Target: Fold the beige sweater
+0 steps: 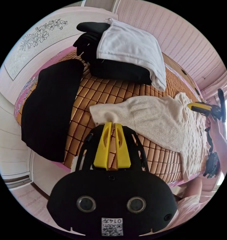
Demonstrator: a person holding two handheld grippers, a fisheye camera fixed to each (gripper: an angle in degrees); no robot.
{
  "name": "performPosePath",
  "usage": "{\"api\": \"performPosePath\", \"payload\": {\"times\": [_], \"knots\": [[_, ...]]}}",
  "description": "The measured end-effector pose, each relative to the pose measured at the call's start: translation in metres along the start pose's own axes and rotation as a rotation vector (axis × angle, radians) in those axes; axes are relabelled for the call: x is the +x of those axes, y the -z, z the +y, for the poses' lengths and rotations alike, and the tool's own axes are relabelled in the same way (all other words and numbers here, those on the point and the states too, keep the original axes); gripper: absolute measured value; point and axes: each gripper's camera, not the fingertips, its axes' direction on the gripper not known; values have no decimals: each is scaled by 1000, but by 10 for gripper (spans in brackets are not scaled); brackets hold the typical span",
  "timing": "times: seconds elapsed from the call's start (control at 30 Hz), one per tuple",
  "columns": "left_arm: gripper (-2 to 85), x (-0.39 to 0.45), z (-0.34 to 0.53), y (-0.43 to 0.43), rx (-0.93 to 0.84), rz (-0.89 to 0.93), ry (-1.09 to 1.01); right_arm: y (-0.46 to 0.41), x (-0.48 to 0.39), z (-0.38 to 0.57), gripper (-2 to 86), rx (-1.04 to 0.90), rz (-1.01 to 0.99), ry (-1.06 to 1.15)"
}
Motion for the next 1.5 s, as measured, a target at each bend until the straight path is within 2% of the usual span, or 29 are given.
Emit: {"api": "performPosePath", "payload": {"times": [0.13,0.2,0.23,0.4,0.47,0.53,0.6,0.7,0.77,0.87,0.97,1.13,1.3,1.37,1.5], "knots": [[1,-3,25,-5,35,1,5,-44,12,-22,-5,-71,44,-63],[1,-2,32,-11,42,0,-4,-40,14,-17,-8,27,78,-73],[3,3,34,-16,46,-21,-22,-42,18,-16,-9,10,94,-96],[31,24,29,-35,30,-27,18,-22,43,12,-8,59,-51,-246],[38,45,33,-30,75,-55,9,17,53,67,-4,243,-198,-288],[35,72,40,-21,121,-94,-58,43,61,125,4,318,-294,-274],[36,106,50,-15,151,-117,-151,63,71,196,27,342,-294,-311],[34,175,70,-17,160,-23,-320,83,97,332,69,272,-141,-487],[36,246,85,-29,122,91,-488,94,114,438,75,149,57,-654],[38,348,105,-52,60,253,-712,101,138,532,80,12,202,-803],[45,454,122,-82,-21,378,-923,109,166,580,101,28,229,-860],[54,604,150,-124,-24,426,-1216,112,199,614,109,127,278,-880],[60,710,165,-178,-98,417,-1319,85,218,644,81,44,299,-904],[60,744,175,-196,-116,409,-1360,108,215,672,34,42,426,-1028],[59,780,188,-211,-88,437,-1399,158,193,726,12,129,550,-1192]]}}
